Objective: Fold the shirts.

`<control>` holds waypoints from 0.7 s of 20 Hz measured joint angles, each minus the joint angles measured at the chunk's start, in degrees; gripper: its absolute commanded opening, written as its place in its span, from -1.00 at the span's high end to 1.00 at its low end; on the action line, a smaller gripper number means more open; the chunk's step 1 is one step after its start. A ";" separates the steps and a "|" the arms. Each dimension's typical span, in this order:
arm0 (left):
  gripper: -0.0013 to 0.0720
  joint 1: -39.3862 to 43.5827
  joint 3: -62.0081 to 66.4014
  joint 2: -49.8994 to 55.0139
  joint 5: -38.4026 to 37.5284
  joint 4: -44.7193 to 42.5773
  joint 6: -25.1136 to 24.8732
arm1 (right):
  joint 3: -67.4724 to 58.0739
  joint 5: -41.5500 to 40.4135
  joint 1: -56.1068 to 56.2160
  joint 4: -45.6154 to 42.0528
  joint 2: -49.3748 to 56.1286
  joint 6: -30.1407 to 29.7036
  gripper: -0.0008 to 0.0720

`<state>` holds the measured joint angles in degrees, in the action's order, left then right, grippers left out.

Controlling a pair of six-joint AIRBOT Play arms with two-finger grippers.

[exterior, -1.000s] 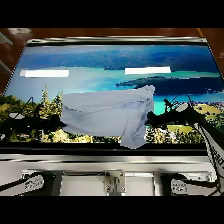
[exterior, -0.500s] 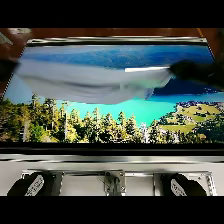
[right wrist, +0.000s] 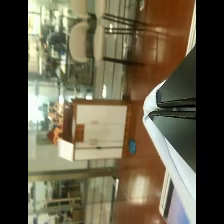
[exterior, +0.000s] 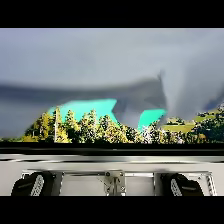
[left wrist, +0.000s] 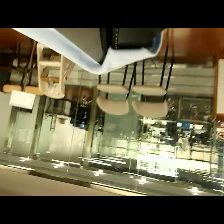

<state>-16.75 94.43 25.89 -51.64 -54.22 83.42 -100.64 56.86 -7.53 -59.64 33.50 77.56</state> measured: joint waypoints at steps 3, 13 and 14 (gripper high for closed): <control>0.88 0.00 0.31 -1.60 -10.69 -7.21 4.28 | -0.74 7.54 0.00 -5.68 -3.10 4.85 0.79; 0.88 0.02 -26.51 -0.57 -26.99 -13.35 6.43 | 7.04 35.28 0.00 -15.13 7.76 11.67 0.79; 0.88 0.04 -30.36 0.63 -25.31 -13.46 5.70 | 10.54 34.64 0.00 -14.95 10.08 11.67 0.79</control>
<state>-16.71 64.07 26.52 -76.95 -67.68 89.12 -90.11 91.50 -7.53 -74.59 43.57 89.23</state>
